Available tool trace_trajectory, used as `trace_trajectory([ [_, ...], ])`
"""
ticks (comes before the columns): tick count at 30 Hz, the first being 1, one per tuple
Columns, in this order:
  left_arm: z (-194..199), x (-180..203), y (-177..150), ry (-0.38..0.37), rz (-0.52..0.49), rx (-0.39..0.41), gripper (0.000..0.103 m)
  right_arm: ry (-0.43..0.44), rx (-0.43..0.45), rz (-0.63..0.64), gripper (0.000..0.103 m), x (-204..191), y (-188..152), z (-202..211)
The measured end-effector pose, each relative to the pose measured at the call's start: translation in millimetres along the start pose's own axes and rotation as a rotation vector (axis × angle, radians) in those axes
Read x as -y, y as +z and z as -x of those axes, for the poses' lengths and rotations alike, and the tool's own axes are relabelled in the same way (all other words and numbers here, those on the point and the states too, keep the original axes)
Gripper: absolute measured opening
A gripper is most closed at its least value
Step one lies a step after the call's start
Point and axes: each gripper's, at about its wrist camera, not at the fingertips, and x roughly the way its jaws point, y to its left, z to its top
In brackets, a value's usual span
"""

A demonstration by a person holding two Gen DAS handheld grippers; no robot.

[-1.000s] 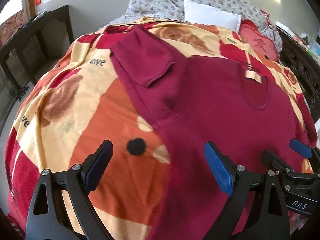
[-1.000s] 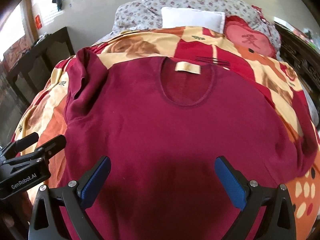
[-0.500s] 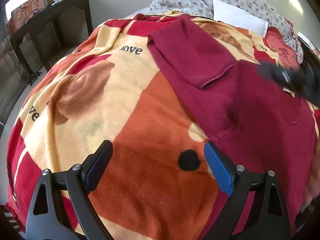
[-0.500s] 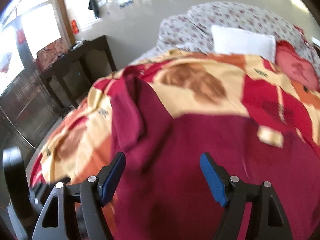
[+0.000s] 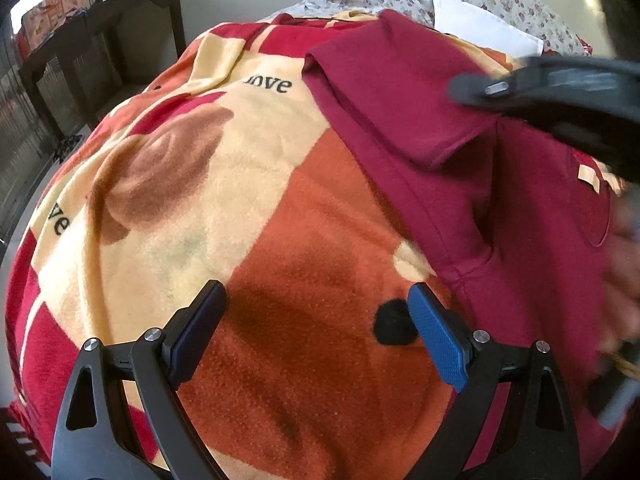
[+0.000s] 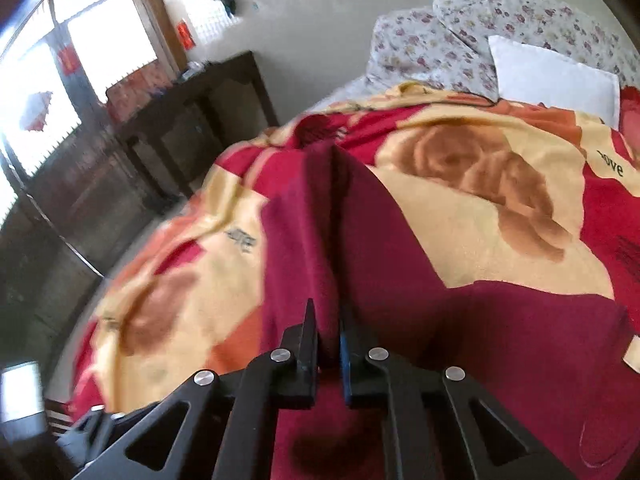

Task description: Fold small clothes

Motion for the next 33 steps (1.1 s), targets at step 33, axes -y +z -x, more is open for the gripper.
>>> trace_trajectory([
  [33, 10, 99, 10, 0.029, -0.149, 0.072, 0.092, -0.419, 0.079, -0.279, 0.006, 232, -90, 236],
])
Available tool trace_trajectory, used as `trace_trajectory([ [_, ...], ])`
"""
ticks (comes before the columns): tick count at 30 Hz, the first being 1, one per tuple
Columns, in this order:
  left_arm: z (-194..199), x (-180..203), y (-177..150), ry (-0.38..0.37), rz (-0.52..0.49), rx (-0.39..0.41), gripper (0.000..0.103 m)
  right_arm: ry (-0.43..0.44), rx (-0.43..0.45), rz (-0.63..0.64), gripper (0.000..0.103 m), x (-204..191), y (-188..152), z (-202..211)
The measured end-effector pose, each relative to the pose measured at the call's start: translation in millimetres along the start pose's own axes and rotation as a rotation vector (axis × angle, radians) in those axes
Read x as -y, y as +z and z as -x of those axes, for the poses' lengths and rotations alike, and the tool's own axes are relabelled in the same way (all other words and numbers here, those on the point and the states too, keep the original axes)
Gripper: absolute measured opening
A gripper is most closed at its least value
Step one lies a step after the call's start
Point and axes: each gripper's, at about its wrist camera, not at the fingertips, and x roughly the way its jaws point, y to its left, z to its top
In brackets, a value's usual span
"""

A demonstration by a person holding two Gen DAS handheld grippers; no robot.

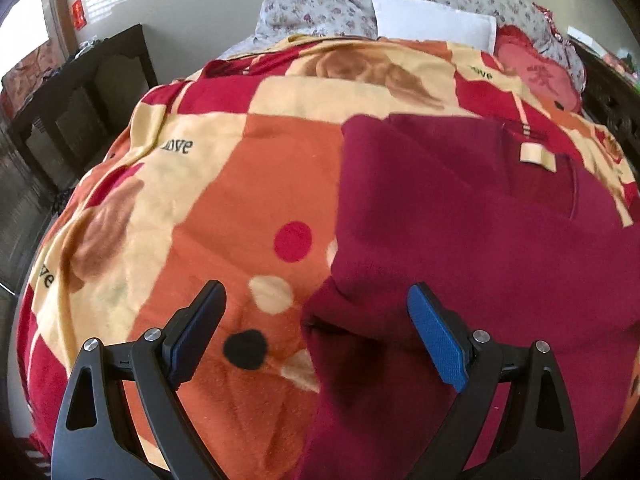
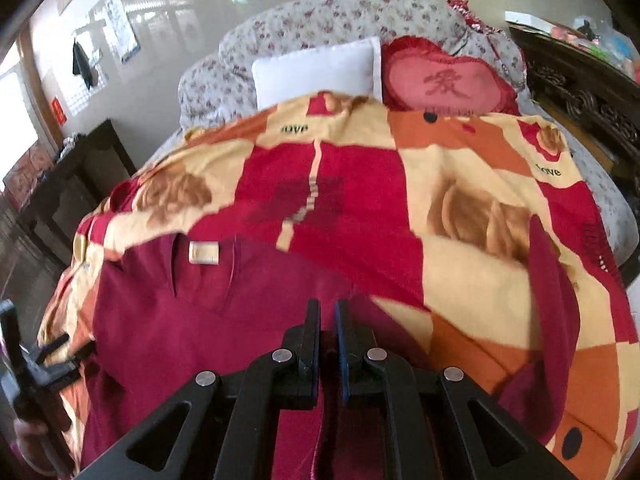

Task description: Fold small clothes

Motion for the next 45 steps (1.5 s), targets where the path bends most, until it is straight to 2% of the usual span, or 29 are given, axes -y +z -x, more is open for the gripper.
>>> trace_trajectory([
  [3, -12, -2, -2, 0.004, 0.013, -0.023, 0.093, -0.014, 0.012, -0.017, 0.006, 9, -2, -2],
  [5, -19, -6, -5, -0.005, 0.033, -0.046, 0.093, -0.086, -0.023, -0.012, 0.007, 19, -9, -14],
  [6, -23, -9, -6, -0.012, 0.047, -0.054, 0.093, -0.157, -0.059, 0.001, 0.01, 23, -13, -21],
  [8, -24, -16, -10, -0.029, 0.069, -0.053, 0.094, -0.169, -0.048, -0.006, 0.013, 24, -16, -15],
  [9, -23, -16, -11, -0.031, 0.074, -0.05, 0.094, -0.101, 0.001, -0.011, 0.014, 17, -15, -3],
  [10, -23, -20, -12, -0.039, 0.08, -0.05, 0.094, -0.039, 0.032, -0.003, 0.023, 6, -13, 5],
  [11, -22, -22, -13, -0.046, 0.082, -0.051, 0.094, 0.014, 0.045, 0.017, 0.041, -6, -11, 9],
  [13, -20, -25, -15, -0.056, 0.088, -0.054, 0.094, 0.168, 0.029, 0.109, 0.057, -47, -6, 8],
  [15, -16, -28, -17, -0.064, 0.096, -0.057, 0.094, 0.28, -0.008, 0.208, 0.057, -92, -2, -5],
  [18, -6, -33, -21, -0.062, 0.079, -0.046, 0.094, 0.381, -0.043, 0.358, 0.057, -162, 3, -40],
  [22, 4, -45, -30, 0.003, 0.015, -0.023, 0.094, 0.443, -0.111, 0.485, 0.057, -225, 10, -92],
  [26, 8, -60, -36, 0.04, 0.011, -0.01, 0.093, 0.439, -0.145, 0.601, 0.056, -260, 5, -127],
  [27, 8, -64, -36, 0.045, 0.011, -0.007, 0.093, 0.433, -0.169, 0.617, 0.052, -266, 3, -135],
  [28, 7, -66, -35, 0.047, 0.016, -0.006, 0.093, 0.442, -0.2, 0.628, 0.023, -271, 0, -144],
  [29, 7, -70, -34, 0.043, 0.028, -0.005, 0.093, 0.438, -0.211, 0.635, 0.004, -274, -2, -148],
  [34, 7, -81, -24, 0.021, 0.087, 0.009, 0.093, 0.432, -0.165, 0.622, 0.004, -291, 2, -148],
  [37, 12, -77, -18, 0.028, 0.085, 0.029, 0.093, 0.452, -0.146, 0.579, 0.004, -307, 7, -155],
  [41, 21, -70, -7, 0.008, 0.081, 0.061, 0.093, 0.427, -0.143, 0.545, 0.005, -312, 2, -160],
  [42, 23, -67, -4, 0.0, 0.079, 0.075, 0.093, 0.432, -0.138, 0.525, 0.007, -303, 3, -151],
  [44, 25, -58, 2, -0.018, 0.066, 0.091, 0.093, 0.409, -0.106, 0.486, 0.034, -280, 3, -128],
  [45, 25, -54, 4, -0.027, 0.058, 0.093, 0.093, 0.401, -0.073, 0.451, 0.037, -259, 0, -109],
])
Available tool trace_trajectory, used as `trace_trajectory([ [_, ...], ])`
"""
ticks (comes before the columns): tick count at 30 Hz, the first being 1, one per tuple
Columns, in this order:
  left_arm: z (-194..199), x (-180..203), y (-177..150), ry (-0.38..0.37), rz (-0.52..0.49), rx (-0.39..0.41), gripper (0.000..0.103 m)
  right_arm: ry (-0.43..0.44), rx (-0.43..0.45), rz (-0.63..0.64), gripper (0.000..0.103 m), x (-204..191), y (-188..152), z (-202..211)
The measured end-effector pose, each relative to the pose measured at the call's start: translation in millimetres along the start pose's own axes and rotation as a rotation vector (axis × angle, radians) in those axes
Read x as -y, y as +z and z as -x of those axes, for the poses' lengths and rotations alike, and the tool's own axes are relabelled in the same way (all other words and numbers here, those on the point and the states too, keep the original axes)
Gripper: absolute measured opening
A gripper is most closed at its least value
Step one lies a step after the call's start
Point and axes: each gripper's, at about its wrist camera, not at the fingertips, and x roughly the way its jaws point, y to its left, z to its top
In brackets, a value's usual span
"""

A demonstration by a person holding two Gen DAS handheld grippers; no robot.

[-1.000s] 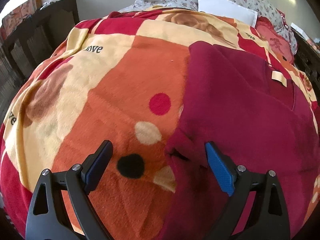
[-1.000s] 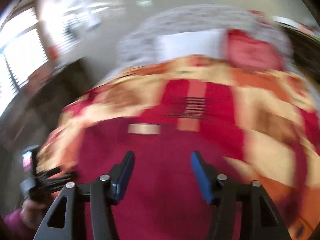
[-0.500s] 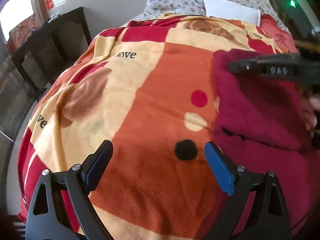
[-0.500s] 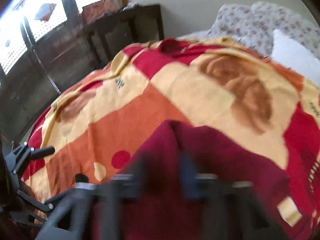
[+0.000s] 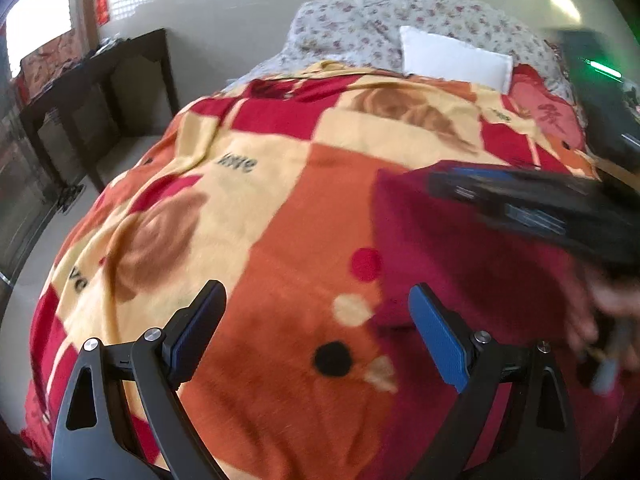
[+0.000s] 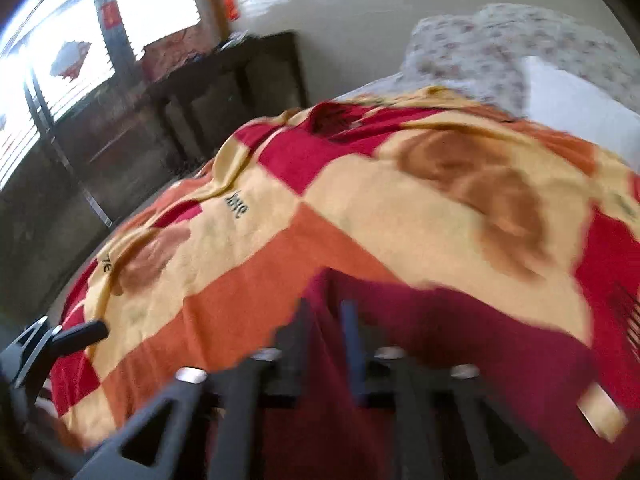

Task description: Fold small clothes

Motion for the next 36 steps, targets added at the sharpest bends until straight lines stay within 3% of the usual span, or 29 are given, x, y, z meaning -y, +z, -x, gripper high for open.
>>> trace_trajectory([
  [2, -4, 12, 3, -0.016, -0.018, 0.004, 0.093, -0.036, 0.034, -0.049, 0.038, 15, -21, 35],
  [8, -32, 43, 3, -0.057, -0.056, -0.062, 0.093, -0.342, -0.035, -0.123, 0.038, 68, -101, 106],
  [12, -62, 57, -5, -0.074, -0.062, -0.17, 0.093, -0.438, -0.088, -0.248, 0.038, 113, -139, 115],
  [14, -70, 59, -9, -0.076, -0.039, -0.201, 0.093, -0.413, -0.088, -0.292, 0.038, 124, -149, 113],
  [18, -60, 60, -8, -0.056, -0.053, -0.182, 0.093, -0.38, -0.053, -0.297, 0.038, 124, -143, 139],
  [21, -50, 61, -8, -0.027, -0.076, -0.15, 0.093, -0.516, 0.004, -0.331, 0.038, 150, -139, 173],
  [24, -44, 64, -10, -0.038, -0.074, -0.149, 0.093, -0.608, -0.062, -0.449, 0.043, 200, -150, 188],
  [28, -38, 72, -14, -0.056, -0.093, -0.155, 0.093, -0.691, -0.16, -0.665, 0.043, 270, -187, 204],
  [30, -36, 76, -16, -0.045, -0.114, -0.146, 0.093, -0.706, -0.11, -0.74, 0.043, 280, -207, 232],
  [33, -35, 78, -17, -0.046, -0.118, -0.142, 0.093, -0.797, -0.066, -0.821, 0.043, 278, -239, 269],
  [36, -34, 79, -17, -0.058, -0.106, -0.146, 0.093, -0.865, -0.123, -0.884, 0.043, 276, -271, 288],
])
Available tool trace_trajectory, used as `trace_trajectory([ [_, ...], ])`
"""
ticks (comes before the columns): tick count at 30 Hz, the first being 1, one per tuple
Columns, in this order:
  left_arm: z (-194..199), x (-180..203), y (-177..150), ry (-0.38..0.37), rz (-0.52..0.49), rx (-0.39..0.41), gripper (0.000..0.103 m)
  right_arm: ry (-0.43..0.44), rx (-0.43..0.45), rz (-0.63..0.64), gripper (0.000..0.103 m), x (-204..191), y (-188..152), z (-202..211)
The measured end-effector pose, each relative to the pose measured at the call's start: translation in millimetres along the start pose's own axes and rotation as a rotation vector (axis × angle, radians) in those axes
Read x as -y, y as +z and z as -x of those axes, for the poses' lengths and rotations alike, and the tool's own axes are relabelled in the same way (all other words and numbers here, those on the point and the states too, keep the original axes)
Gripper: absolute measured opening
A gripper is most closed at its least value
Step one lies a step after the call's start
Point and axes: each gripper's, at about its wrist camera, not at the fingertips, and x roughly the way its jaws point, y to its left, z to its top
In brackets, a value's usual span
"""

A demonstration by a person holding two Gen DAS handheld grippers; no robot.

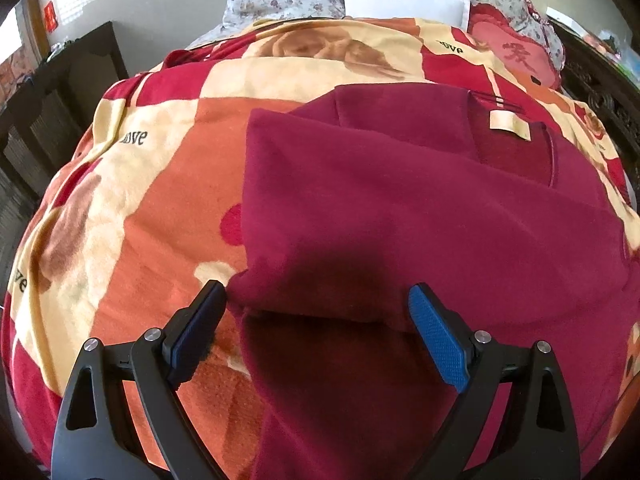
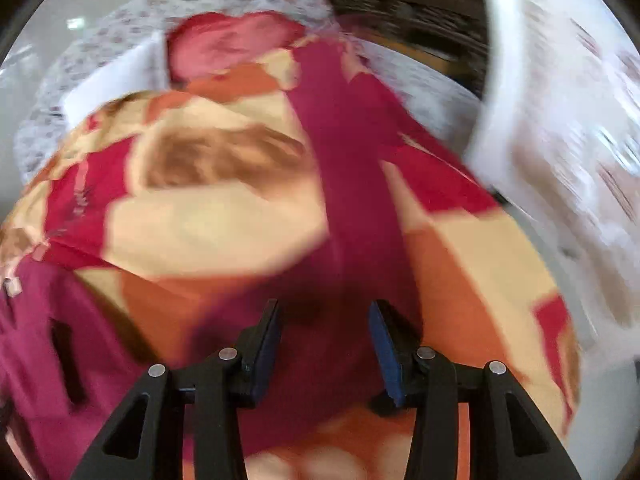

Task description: Fold small clothes

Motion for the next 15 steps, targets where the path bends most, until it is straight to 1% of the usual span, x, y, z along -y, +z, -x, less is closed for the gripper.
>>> trace_trajectory([
  [2, 2, 1, -1, -0.003, -0.003, 0.006, 0.093, 0.016, 0.002, -0.034, 0.043, 16, -10, 5],
  [5, 3, 3, -2, 0.001, -0.01, 0.008, 0.093, 0.11, 0.065, -0.083, 0.043, 28, -17, 27],
  [7, 3, 5, -2, 0.0, -0.007, 0.006, 0.093, 0.179, 0.108, -0.095, 0.045, 24, -11, 40],
  [10, 5, 7, -3, -0.005, -0.005, 0.008, 0.093, 0.274, 0.104, -0.142, 0.049, 14, 7, 37],
  [12, 7, 8, -3, -0.005, -0.012, 0.012, 0.093, 0.279, 0.086, -0.152, 0.051, -6, 19, 26],
  [14, 8, 8, -3, -0.001, -0.02, 0.014, 0.093, 0.25, 0.059, -0.153, 0.052, -18, 28, 12],
  [15, 8, 8, -3, 0.002, -0.022, 0.015, 0.093, 0.225, 0.026, -0.159, 0.052, -24, 32, 0],
])
